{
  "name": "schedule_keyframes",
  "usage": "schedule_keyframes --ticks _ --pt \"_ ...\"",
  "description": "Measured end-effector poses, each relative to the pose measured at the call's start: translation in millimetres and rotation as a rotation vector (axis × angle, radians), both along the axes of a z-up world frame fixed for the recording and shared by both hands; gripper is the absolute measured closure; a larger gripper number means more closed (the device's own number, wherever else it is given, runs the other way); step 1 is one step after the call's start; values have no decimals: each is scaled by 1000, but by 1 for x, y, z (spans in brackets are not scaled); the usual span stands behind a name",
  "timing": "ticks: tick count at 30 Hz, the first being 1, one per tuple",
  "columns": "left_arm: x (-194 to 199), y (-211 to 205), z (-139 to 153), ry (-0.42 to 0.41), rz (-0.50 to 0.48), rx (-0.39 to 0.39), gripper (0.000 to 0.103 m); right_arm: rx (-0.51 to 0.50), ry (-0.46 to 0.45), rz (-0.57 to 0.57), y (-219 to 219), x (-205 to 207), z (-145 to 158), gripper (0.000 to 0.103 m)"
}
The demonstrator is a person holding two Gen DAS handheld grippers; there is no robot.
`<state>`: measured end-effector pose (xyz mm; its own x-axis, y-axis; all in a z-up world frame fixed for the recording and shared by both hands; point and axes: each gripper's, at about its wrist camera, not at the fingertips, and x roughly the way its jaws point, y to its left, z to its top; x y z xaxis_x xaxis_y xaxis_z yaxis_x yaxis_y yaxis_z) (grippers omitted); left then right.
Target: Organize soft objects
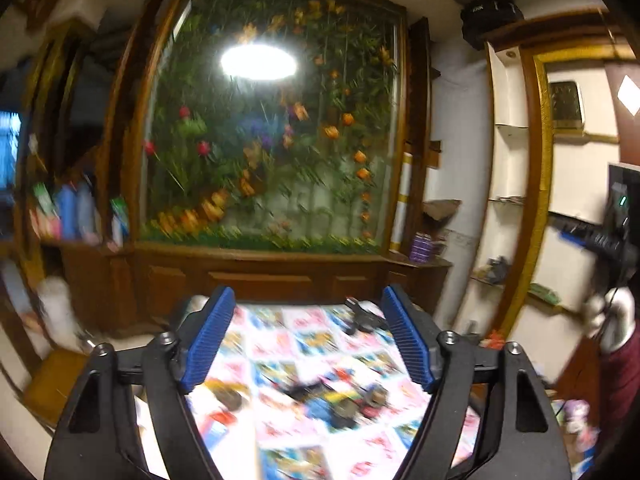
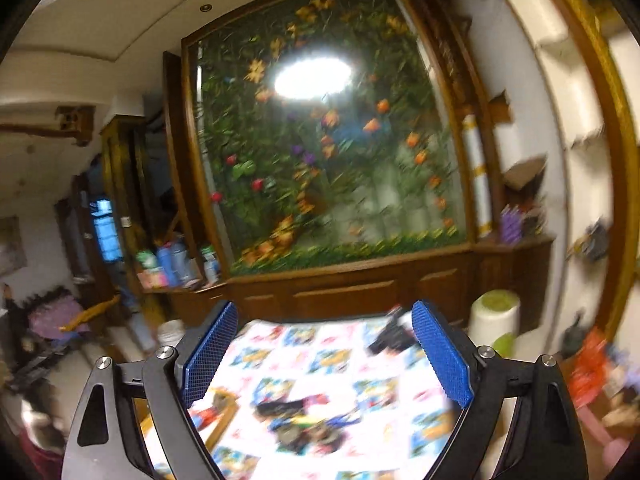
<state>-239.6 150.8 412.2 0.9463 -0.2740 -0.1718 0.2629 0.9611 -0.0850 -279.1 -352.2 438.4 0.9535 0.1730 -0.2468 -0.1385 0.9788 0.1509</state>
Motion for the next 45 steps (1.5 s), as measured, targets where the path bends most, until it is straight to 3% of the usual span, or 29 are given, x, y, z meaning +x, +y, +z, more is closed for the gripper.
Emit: schedule_keyframes --ticks 3,5,6,7,8,10,12,16,24,30,33,36,39,45 --pt "-8 13 42 -68 132 63 21 -26 -13 -64 -9 -6 48 11" --pt "-12 25 66 -99 220 76 20 -50 -16 -133 -17 -10 82 10" --pt "-15 35 80 -112 260 66 16 -57 -20 -157 -16 -11 94 10" --pt "-17 42 89 -119 278 51 11 -70 -25 -184 -16 -12 106 9" --pt "-18 50 96 -121 289 32 0 -85 -32 -218 -18 -15 117 5" --pt "-20 69 99 -127 292 -13 0 -76 -52 -252 -13 -21 124 0" --pt "-12 81 83 -97 232 -38 0 -58 -57 -233 -7 -24 114 0" --pt "18 77 18 40 126 -23 0 -76 31 -160 15 4 49 0" --pt "113 0 -150 380 -113 -102 0 -84 342 26 75 90 -149 1" --pt "193 -53 -262 697 -105 -147 0 11 500 121 95 162 -255 2" --pt "222 -61 -298 785 -67 -175 0 84 548 123 78 229 -285 2" --pt "246 -60 -320 823 -17 -227 0 129 571 111 69 297 -317 2" --pt "266 -64 -332 837 24 -209 0 138 573 90 66 323 -347 2" --pt "293 -66 -357 882 71 -204 0 195 533 87 73 325 -388 2"
